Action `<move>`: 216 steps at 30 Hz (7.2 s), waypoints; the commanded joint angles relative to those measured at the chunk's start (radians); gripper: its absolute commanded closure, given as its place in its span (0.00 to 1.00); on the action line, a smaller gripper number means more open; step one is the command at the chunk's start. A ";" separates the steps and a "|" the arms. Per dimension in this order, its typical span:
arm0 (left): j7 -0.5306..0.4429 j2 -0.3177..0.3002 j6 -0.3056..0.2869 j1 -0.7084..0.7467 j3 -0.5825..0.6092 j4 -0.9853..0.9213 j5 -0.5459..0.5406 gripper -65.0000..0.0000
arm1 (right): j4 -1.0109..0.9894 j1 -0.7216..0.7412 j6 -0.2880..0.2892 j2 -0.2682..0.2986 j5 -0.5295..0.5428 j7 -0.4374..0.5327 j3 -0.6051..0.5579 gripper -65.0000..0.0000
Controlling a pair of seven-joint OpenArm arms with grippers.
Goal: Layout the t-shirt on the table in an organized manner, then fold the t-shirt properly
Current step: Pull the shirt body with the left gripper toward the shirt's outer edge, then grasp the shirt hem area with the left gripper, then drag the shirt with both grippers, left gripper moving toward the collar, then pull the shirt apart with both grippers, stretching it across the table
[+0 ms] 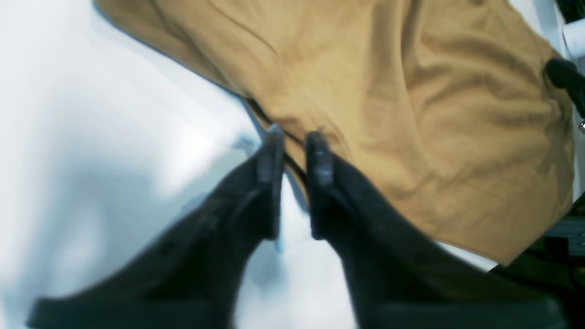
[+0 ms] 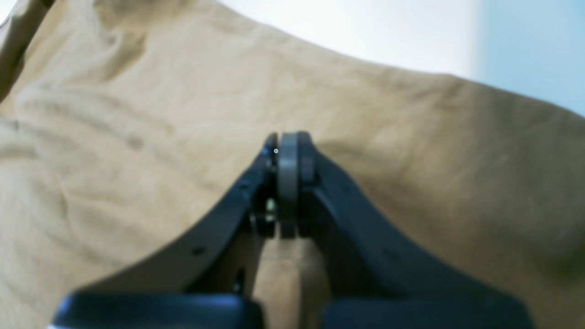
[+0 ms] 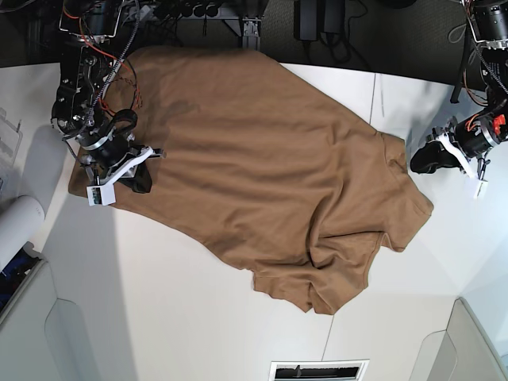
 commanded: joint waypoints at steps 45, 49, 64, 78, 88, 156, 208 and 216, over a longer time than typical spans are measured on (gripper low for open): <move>-0.048 -0.007 -0.009 0.210 -0.255 0.015 -0.254 0.75 | 0.014 -0.003 0.003 0.010 -0.026 -0.024 0.003 1.00; -0.049 0.003 -0.009 0.207 -0.255 0.015 -0.253 0.60 | 0.014 -0.003 0.003 0.010 -0.020 -0.024 0.003 1.00; -0.154 0.003 -0.009 -0.070 -0.022 0.047 -0.043 0.76 | 0.019 -0.003 0.004 0.010 0.129 -0.024 0.003 1.00; -0.492 0.092 0.166 -0.414 0.455 -0.275 0.591 0.96 | 0.061 -0.003 0.019 0.010 0.127 -0.046 0.011 1.00; -0.499 0.285 0.165 -0.665 0.463 -0.700 0.677 1.00 | 0.062 -0.003 0.023 0.010 0.166 -0.064 0.080 1.00; -0.095 0.293 -0.009 0.073 0.460 0.074 0.304 1.00 | -0.429 0.477 -0.117 0.020 -0.160 0.119 -0.516 1.00; -0.023 -0.019 -0.009 -0.145 0.460 0.174 0.119 0.76 | -0.013 0.261 -0.312 -0.032 -0.128 0.050 -0.440 1.00; -0.026 0.011 -0.009 0.056 0.460 0.272 0.096 0.76 | -0.323 0.413 -0.311 -0.076 -0.168 0.140 -0.442 1.00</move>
